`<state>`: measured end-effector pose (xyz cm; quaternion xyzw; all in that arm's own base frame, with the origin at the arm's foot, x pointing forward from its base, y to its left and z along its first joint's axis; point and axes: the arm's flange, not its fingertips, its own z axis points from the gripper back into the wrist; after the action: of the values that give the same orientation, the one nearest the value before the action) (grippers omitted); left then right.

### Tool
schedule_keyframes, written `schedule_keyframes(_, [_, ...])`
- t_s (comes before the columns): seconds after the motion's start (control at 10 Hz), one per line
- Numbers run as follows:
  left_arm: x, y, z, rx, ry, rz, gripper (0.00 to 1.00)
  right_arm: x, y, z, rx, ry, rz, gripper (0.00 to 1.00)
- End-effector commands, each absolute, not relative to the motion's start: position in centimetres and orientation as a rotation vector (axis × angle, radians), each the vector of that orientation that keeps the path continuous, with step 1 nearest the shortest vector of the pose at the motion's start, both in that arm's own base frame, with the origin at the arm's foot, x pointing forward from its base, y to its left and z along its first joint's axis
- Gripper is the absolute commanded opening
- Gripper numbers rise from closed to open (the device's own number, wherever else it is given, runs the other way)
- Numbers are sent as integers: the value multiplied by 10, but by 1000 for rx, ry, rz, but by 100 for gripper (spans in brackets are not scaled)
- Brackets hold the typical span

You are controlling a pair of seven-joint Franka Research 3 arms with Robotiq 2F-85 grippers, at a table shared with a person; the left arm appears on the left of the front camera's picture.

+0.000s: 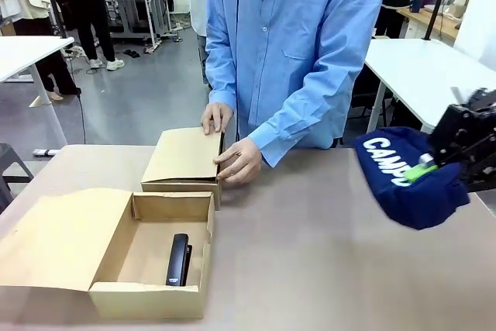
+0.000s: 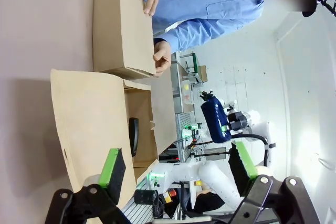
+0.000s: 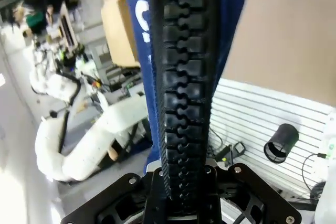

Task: Place items inside the box.
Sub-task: Pick up a Pencil pouch or Stapler and place it inside the Mailer Box closest to the robot.

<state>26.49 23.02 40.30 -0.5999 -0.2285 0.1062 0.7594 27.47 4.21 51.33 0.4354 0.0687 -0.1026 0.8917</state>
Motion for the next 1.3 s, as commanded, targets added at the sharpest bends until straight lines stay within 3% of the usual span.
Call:
schedule_keyframes(0.0, [263,230,403,-1315,-510,216,100,280,18,496,840,176,-385,7])
schedule_keyframes(0.1, [263,230,403,-1315,-510,216,100,281,12,489,794,174,-435,7])
schedule_keyframes(0.7, [263,230,403,-1315,-510,216,100,298,110,496,706,82,-214,7])
schedule_keyframes(1.2, [263,230,403,-1315,-510,216,100,278,206,509,652,53,6,7])
